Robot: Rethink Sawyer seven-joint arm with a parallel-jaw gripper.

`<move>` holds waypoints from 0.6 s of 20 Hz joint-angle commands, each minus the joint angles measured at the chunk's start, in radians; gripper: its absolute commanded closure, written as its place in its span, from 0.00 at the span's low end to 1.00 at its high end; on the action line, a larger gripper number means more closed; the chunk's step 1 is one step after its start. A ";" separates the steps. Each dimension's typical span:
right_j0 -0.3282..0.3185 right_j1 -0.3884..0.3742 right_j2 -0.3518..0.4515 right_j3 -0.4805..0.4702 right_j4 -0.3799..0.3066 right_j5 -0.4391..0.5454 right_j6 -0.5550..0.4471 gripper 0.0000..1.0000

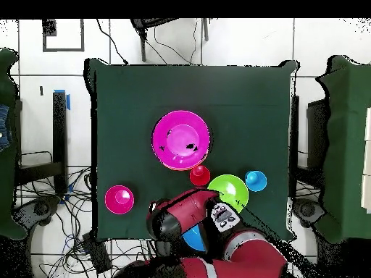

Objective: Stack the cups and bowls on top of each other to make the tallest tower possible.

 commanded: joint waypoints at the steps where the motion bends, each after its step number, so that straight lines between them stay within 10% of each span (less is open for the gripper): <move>1: -0.023 -0.006 0.048 -0.047 -0.065 0.078 -0.094 0.00; 12: -0.175 -0.014 0.031 0.057 -0.196 0.002 -0.121 0.00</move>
